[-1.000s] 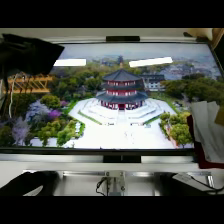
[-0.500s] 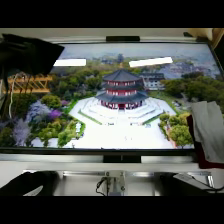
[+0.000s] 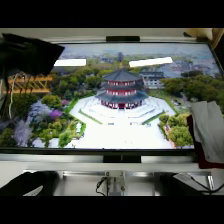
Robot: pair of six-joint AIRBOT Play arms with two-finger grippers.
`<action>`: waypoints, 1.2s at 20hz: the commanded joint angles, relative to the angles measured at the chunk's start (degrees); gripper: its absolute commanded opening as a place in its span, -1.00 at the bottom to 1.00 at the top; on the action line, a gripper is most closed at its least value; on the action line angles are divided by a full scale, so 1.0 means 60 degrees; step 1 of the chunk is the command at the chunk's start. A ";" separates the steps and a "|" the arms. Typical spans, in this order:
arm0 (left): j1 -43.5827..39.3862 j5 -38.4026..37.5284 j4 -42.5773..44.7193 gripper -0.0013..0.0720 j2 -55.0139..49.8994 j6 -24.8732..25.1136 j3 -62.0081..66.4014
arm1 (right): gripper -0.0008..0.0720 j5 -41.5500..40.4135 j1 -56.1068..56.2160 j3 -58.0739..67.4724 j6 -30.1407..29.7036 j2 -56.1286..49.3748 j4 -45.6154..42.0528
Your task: Fold the shirts.
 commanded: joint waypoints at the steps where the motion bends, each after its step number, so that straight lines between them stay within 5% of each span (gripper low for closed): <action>1: 0.0000 0.0000 0.0018 0.72 -0.0095 0.0178 0.0004 | 0.59 0.0809 -0.0007 0.0000 -0.0022 0.0528 0.0765; 8: 0.0000 -0.0240 0.0098 0.72 -0.1093 0.0721 0.0007 | 0.76 0.5206 0.0310 -0.0004 -0.0616 0.1614 0.2120; 13: 0.0000 -0.2645 0.1596 0.72 -0.1621 0.0718 0.0004 | 0.76 0.8644 0.0321 -0.1107 -0.2331 0.1606 0.4317; 18: 0.0590 -0.5122 0.2091 0.72 -0.1690 -0.0331 -0.0521 | 0.70 0.8295 0.2918 -0.5049 -0.3038 0.3075 0.4404; 20: 0.0896 -0.4889 0.2087 0.72 -0.1727 -0.1122 -0.1665 | 0.36 0.7770 0.5257 -0.7012 -0.2160 0.3654 0.4601; 22: 0.1013 -0.4167 0.1934 0.72 -0.1923 -0.2175 -0.3238 | 0.37 0.6404 0.8233 -0.8149 -0.1504 0.3730 0.4896; 24: 0.0969 -0.4881 0.1443 0.73 -0.2248 -0.2189 -0.4455 | 0.42 0.5417 1.1362 -0.8255 -0.0943 0.3304 0.4018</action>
